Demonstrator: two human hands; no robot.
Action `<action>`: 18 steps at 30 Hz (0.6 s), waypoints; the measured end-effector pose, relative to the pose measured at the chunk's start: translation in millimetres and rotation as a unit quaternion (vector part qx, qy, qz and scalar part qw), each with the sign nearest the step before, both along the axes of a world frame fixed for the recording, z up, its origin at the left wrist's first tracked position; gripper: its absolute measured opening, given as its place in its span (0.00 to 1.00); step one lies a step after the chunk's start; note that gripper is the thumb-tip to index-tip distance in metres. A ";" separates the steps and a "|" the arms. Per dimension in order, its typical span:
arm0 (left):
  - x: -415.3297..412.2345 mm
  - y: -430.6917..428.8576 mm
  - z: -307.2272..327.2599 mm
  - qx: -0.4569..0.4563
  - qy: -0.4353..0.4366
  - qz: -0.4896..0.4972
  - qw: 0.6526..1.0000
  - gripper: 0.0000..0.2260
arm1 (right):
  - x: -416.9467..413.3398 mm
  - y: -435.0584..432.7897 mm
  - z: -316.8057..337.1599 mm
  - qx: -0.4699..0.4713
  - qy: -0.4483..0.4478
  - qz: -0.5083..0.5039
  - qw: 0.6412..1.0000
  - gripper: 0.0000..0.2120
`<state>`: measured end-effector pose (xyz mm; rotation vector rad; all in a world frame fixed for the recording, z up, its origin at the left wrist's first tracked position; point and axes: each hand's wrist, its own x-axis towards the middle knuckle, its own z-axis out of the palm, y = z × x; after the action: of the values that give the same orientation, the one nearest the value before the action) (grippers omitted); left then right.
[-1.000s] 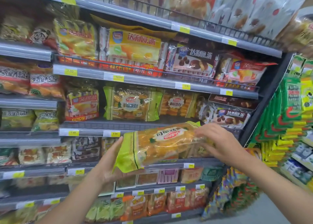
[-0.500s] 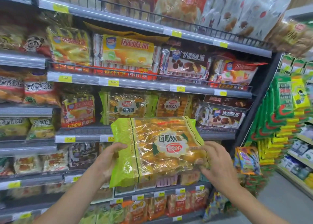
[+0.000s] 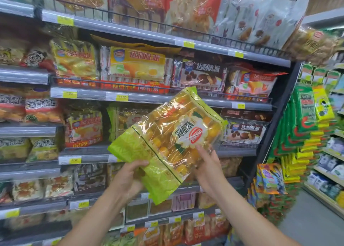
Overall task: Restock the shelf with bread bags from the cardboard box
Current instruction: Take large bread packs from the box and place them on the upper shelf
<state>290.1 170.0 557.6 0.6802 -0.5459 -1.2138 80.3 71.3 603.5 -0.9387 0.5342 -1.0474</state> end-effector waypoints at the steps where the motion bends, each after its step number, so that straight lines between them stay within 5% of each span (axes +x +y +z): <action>1: 1.2 3.4 -0.3 0.012 -0.044 -0.019 0.999 0.16 | 1.3 -3.3 5.3 -0.012 0.008 -0.019 1.000 0.28; 4: 15.8 15.4 -16.5 0.075 -0.181 -0.095 0.976 0.28 | 3.8 -12.0 23.5 -0.074 0.053 -0.039 0.995 0.23; 6: 37.6 27.0 -36.0 0.135 -0.174 -0.127 0.967 0.37 | 2.6 -17.7 36.3 -0.147 0.132 -0.055 0.979 0.21; 8: 59.1 40.9 -48.3 0.153 -0.149 -0.110 0.971 0.45 | -1.8 -22.4 48.1 -0.237 0.232 -0.060 0.942 0.25; 10: 71.2 50.7 -48.9 0.145 -0.223 -0.028 0.964 0.49 | -7.2 -21.9 56.8 -0.329 0.289 -0.032 0.898 0.26; 14: 87.6 51.6 -22.2 0.098 -0.422 0.188 0.882 0.53 | -1.0 -25.9 61.8 -0.431 0.416 0.059 0.799 0.27; 18: 95.8 44.0 11.0 0.090 -0.586 0.149 0.791 0.49 | 24.0 -26.3 56.1 -0.495 0.519 0.147 0.682 0.28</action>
<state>385.9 214.0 568.6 1.6304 -1.2902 -0.4088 104.3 45.0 659.6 -2.5691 0.6779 -0.3187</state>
